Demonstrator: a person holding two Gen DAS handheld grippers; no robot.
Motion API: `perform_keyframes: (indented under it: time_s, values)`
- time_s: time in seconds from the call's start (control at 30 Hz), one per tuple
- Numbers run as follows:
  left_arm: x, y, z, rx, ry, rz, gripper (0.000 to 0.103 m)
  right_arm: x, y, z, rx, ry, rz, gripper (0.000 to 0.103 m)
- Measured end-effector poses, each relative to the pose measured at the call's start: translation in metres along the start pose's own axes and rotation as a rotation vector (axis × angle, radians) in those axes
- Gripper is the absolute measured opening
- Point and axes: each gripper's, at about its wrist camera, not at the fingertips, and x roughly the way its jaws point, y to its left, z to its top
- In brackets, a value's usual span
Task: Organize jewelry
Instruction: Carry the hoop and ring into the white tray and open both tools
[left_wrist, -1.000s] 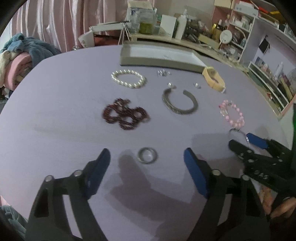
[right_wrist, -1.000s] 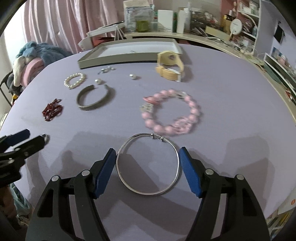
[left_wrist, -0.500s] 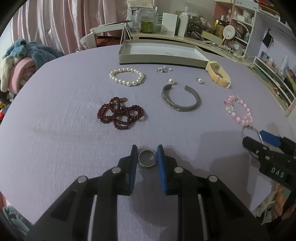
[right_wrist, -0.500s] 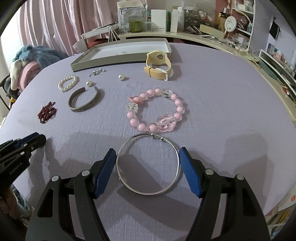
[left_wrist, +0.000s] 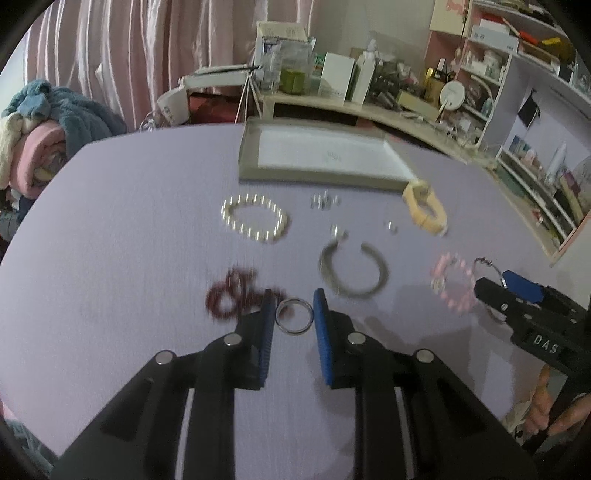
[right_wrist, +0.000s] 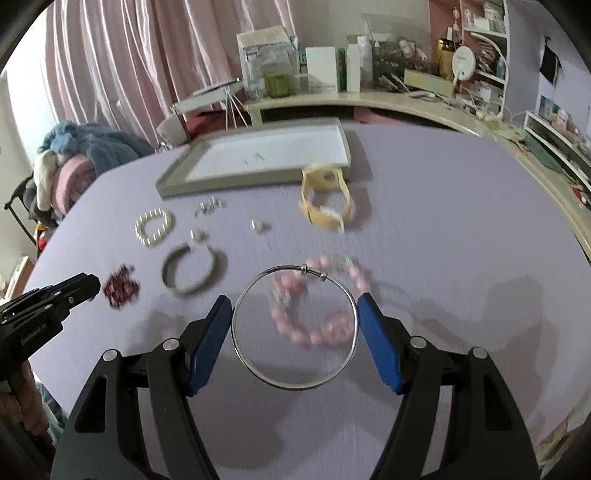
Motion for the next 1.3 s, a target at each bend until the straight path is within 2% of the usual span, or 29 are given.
perform_keyframes:
  time_s: [0.23, 0.4, 0.57, 0.67, 0.83, 0.93, 1.2, 1.27, 1.3]
  values:
    - [0.009, -0.002, 0.076, 0.025, -0.035, -0.024, 0.021, 0.010, 0.005, 0.063, -0.014, -0.066, 0.013, 0.072]
    - [0.036, -0.003, 0.141, 0.026, -0.039, -0.053, 0.021, 0.031, 0.007, 0.120, -0.011, -0.094, 0.025, 0.072]
    - [0.076, 0.002, 0.195, 0.015, -0.024, -0.058, 0.021, 0.075, 0.008, 0.172, 0.004, -0.066, 0.029, 0.072]
    - [0.111, 0.007, 0.217, -0.007, 0.018, -0.064, 0.021, 0.113, 0.007, 0.190, 0.017, -0.006, 0.028, 0.072]
    - [0.165, 0.013, 0.234, -0.004, 0.088, -0.045, 0.021, 0.181, -0.006, 0.202, 0.077, 0.133, -0.005, 0.072]
    - [0.192, 0.017, 0.236, 0.000, 0.122, -0.032, 0.021, 0.210, -0.007, 0.203, 0.058, 0.193, -0.030, 0.072]
    - [0.235, 0.021, 0.243, 0.005, 0.168, -0.019, 0.021, 0.238, -0.014, 0.217, 0.066, 0.210, -0.026, 0.074]
    - [0.241, 0.020, 0.244, 0.008, 0.171, -0.016, 0.022, 0.234, -0.020, 0.216, 0.080, 0.210, -0.008, 0.084]
    - [0.243, 0.019, 0.245, 0.010, 0.173, -0.014, 0.022, 0.229, -0.022, 0.215, 0.081, 0.202, -0.006, 0.084]
